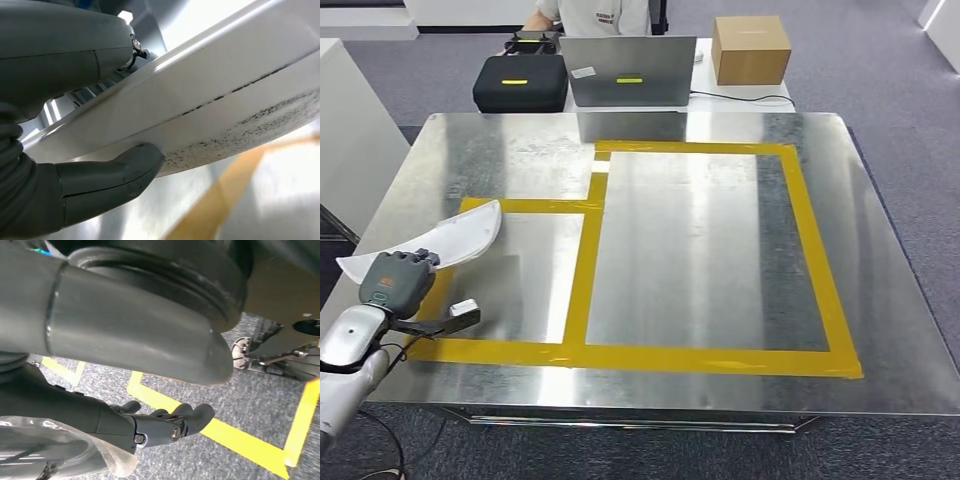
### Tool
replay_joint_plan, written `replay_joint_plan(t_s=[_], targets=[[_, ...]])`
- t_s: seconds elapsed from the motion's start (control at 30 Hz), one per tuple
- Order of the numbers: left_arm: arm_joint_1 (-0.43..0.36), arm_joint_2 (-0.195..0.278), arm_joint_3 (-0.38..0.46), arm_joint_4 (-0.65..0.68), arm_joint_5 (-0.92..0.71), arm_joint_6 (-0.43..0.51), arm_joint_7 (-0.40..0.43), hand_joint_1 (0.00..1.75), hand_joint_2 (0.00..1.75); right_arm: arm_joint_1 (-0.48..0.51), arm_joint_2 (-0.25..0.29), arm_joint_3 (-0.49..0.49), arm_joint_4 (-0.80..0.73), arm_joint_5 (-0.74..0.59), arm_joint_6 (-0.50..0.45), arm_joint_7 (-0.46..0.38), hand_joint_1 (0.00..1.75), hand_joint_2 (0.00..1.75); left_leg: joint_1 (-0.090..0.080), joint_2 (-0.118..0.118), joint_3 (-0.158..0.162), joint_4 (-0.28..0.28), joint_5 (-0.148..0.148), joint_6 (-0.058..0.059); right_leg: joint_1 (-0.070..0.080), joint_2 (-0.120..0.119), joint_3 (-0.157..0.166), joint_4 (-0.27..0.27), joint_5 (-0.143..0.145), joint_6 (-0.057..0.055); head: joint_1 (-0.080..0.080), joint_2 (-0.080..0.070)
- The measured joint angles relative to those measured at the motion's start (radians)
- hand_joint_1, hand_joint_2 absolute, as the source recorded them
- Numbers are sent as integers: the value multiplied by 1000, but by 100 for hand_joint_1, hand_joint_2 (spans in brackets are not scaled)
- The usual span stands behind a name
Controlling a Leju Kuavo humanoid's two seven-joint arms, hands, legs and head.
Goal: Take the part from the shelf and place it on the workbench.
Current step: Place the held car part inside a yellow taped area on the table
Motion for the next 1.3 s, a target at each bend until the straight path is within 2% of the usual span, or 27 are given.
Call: replay_joint_plan(t_s=[0.07,0.13,0.2,0.23,0.3,0.33,0.37,0.4,0.43,0.5,0.53,0.57,0.67,0.7,0.77,0.83,0.87,0.9,0.93,1.0,1.03,1.07,1.13,1.2,1.23,1.3], targets=[[0,-7,-2,-20,-6,91,-32,175,175,-2,0,3,0,5,0,2,0,0,-4,-1,29,-63,13,10,3,-1,-4,3,-1,11,0,0],[-4,-29,-9,-42,-22,142,-48,175,175,-5,0,5,0,8,0,7,0,0,-8,-4,28,-65,14,25,2,-4,-5,3,0,22,1,0],[-12,-56,-24,-69,-36,147,-49,175,175,-10,0,7,0,9,0,12,0,0,-7,-4,28,-69,18,40,-1,-6,-17,22,-17,35,2,0],[-17,-68,-34,-84,-40,147,-48,175,175,-12,0,7,0,9,0,13,0,0,-5,-3,28,-71,20,46,-1,-6,-35,58,-40,40,3,0],[-26,-92,-56,-111,-34,150,-52,175,175,-14,0,8,1,9,1,14,0,0,-5,-1,27,-72,22,54,-2,-6,-94,184,-102,46,5,0],[-28,-104,-68,-123,-21,149,-56,175,175,-13,0,8,1,9,2,15,0,0,-6,0,26,-72,22,55,-2,-6,-123,246,-124,47,5,0],[-28,-115,-80,-135,-4,145,-61,175,175,-12,0,9,2,9,3,15,0,0,-7,1,26,-72,22,55,-2,-6,-138,281,-129,48,5,0],[-28,-125,-92,-147,16,139,-66,175,175,-11,0,9,2,9,4,15,0,0,-7,1,26,-71,22,55,-2,-6,-135,277,-117,47,5,0],[-27,-134,-104,-160,34,132,-69,175,175,-11,0,9,3,9,6,15,0,0,-7,0,27,-71,22,55,-2,-6,-113,234,-89,45,5,0],[-28,-145,-122,-186,58,126,-74,175,175,-13,0,11,3,10,7,15,0,0,-9,0,26,-70,21,52,-2,-6,-38,94,-33,40,5,0],[-28,-148,-129,-198,66,128,-78,175,175,-14,0,12,3,11,8,16,0,0,-11,0,25,-68,21,49,-2,-6,-9,40,-19,37,5,0],[-28,-150,-134,-208,72,131,-83,175,175,-14,0,13,3,12,8,16,0,0,-13,0,24,-68,21,44,-1,-5,8,11,-14,34,4,0],[-26,-151,-149,-228,82,135,-94,175,175,-12,0,15,3,14,10,19,0,0,-12,0,24,-69,22,29,-1,-5,12,2,-13,21,4,0],[-26,-151,-153,-233,84,135,-95,175,175,-12,0,15,3,15,10,20,0,0,-11,0,20,-59,12,24,-2,-6,13,-1,-11,15,3,0],[-26,-151,-159,-240,89,134,-97,87,175,-13,0,16,3,15,11,20,0,0,-10,0,-13,21,-38,15,-6,-8,14,-4,-9,4,2,0],[-20,-150,-163,-242,99,130,-102,0,175,-13,0,16,3,16,12,22,0,0,-10,0,-70,152,-99,9,-5,-9,14,-4,-10,-1,1,0],[-16,-150,-165,-242,104,127,-104,0,175,-12,0,16,3,16,12,22,0,0,-10,0,-88,196,-111,8,-4,-9,15,-4,-10,-2,1,0],[-13,-150,-168,-242,109,124,-106,0,131,-11,0,16,3,17,12,22,0,0,-10,0,-92,204,-103,9,-3,-9,15,-4,-11,-2,1,0],[-11,-150,-170,-242,112,121,-107,0,87,-11,0,16,3,17,12,23,0,0,-10,0,-76,172,-77,12,-2,-8,16,-4,-11,-2,1,0],[-11,-150,-173,-242,115,117,-106,0,0,-12,1,16,3,17,11,22,0,0,-13,1,-12,38,-9,24,1,-8,19,-4,-11,-1,2,0],[-12,-149,-173,-242,117,116,-103,0,0,-13,1,17,3,17,11,22,0,0,-15,1,15,-21,10,29,3,-8,19,-3,-12,1,2,0],[-11,-149,-173,-243,119,117,-100,0,0,-13,2,17,3,17,10,22,0,0,-18,2,32,-58,18,33,5,-8,18,-2,-12,5,2,0],[-8,-149,-173,-246,130,120,-96,0,0,-13,2,17,3,16,10,22,0,0,-21,1,38,-79,16,40,4,-10,15,-4,-10,16,2,0],[-1,-150,-171,-253,148,127,-96,0,0,-13,2,17,3,15,8,23,0,0,-17,1,42,-89,22,50,3,-11,9,3,-19,27,3,0],[1,-150,-170,-258,154,130,-97,0,0,-13,2,17,3,15,6,23,0,0,-14,1,45,-95,26,55,2,-10,-2,24,-34,33,5,0],[7,-152,-170,-263,161,134,-100,0,0,-12,2,18,3,14,3,23,0,0,-11,2,47,-99,28,60,-2,-9,-52,130,-91,42,9,0]])
